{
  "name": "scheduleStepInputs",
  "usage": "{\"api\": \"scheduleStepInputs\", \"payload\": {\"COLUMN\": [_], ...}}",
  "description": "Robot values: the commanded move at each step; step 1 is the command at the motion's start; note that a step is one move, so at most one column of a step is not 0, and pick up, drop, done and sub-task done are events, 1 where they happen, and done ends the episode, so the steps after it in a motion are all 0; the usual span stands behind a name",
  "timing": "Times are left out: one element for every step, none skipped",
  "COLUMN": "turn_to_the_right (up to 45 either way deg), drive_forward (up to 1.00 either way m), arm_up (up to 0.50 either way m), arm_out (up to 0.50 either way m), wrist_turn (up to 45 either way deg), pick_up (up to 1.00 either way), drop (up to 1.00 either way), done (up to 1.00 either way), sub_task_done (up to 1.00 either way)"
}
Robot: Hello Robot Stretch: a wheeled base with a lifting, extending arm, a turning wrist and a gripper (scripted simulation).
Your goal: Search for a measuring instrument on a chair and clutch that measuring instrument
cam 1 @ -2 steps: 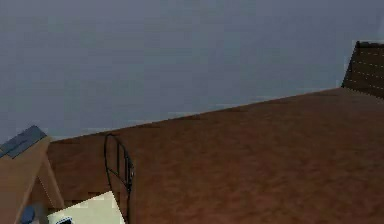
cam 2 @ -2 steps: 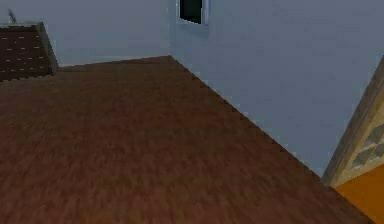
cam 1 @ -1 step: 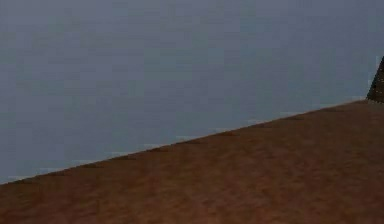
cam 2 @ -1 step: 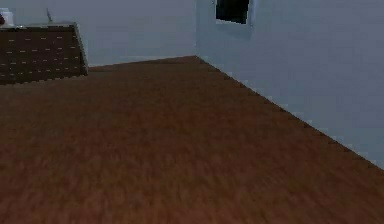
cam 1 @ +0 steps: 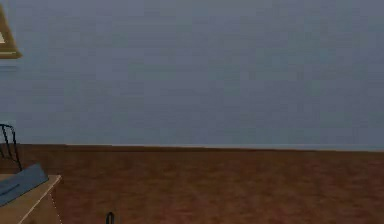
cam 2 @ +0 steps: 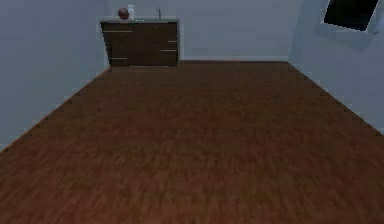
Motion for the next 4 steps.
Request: {"api": "scheduleStepInputs", "payload": {"turn_to_the_right": [0.0, -45.0, -12.0, 0.0], "drive_forward": [0.6, 0.0, 0.0, 0.2], "arm_up": [0.0, 0.0, 0.0, 0.0], "arm_out": [0.0, 0.0, 0.0, 0.0], "wrist_turn": [0.0, 0.0, 0.0, 0.0], "pick_up": [0.0, 0.0, 0.0, 0.0], "drop": [0.0, 0.0, 0.0, 0.0], "done": [0.0, 0.0, 0.0, 0.0], "sub_task_done": [0.0, 0.0, 0.0, 0.0]}}
